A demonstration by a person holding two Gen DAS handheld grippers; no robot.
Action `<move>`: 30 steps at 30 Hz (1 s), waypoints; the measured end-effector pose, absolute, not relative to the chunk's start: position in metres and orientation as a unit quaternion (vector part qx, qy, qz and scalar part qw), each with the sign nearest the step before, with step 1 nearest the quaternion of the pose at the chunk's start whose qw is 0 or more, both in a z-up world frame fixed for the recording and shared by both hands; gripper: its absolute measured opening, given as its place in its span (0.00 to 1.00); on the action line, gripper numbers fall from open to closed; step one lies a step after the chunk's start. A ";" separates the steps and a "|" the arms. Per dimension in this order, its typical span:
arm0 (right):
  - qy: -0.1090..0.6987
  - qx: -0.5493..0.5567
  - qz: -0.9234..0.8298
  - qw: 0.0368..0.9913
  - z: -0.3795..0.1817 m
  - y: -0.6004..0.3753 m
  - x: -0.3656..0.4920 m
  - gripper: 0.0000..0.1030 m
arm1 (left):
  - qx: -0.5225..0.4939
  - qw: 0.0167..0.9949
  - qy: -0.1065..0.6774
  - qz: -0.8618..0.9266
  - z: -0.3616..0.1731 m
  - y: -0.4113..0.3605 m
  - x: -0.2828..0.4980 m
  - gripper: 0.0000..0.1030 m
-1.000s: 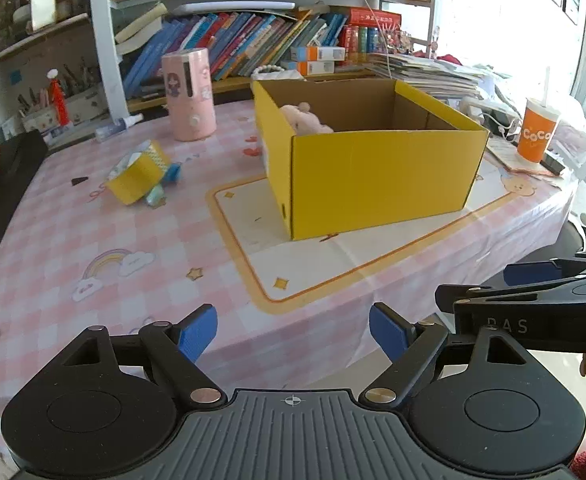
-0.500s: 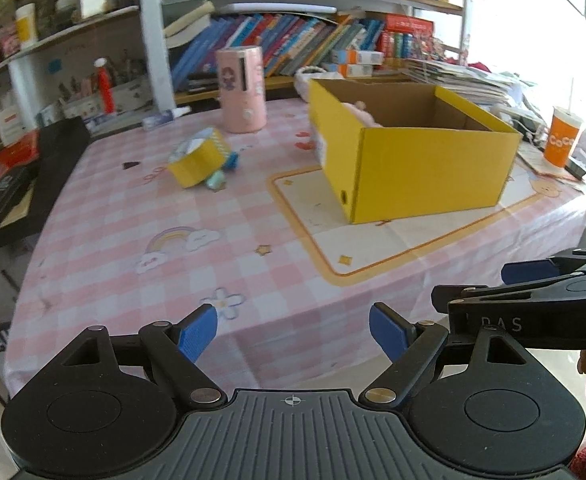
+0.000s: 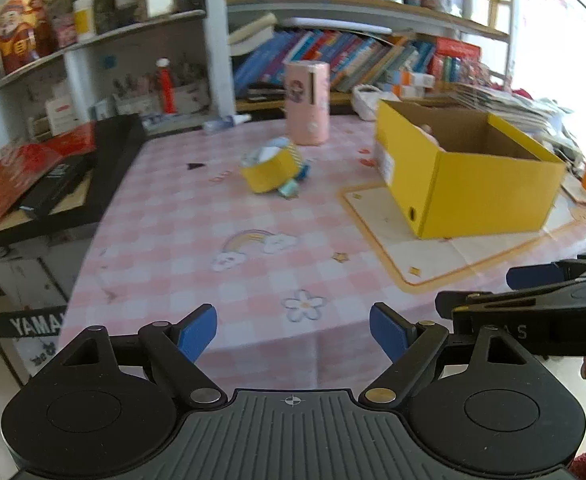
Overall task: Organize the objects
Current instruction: 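Withdraw both tools from the yellow box toward the yellow tape roll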
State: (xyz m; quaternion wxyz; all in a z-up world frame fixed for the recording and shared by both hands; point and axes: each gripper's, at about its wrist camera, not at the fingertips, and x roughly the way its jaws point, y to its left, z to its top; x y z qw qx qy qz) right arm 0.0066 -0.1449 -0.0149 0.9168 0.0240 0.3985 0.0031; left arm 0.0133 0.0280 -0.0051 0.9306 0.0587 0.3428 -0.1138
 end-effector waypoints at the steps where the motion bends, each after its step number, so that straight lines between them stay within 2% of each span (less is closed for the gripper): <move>1: 0.398 0.021 0.008 0.917 -0.015 -0.140 0.008 0.69 | 0.056 0.931 0.343 -0.110 -0.005 0.031 0.014 0.83; 16: 0.396 -0.005 0.051 0.917 -0.016 -0.109 0.047 0.69 | 0.037 0.935 0.345 -0.070 -0.008 0.054 0.041 0.83; 30: 0.380 -0.007 0.076 0.922 -0.007 -0.118 0.137 0.69 | 0.030 0.939 0.339 -0.050 -0.004 0.044 0.115 0.83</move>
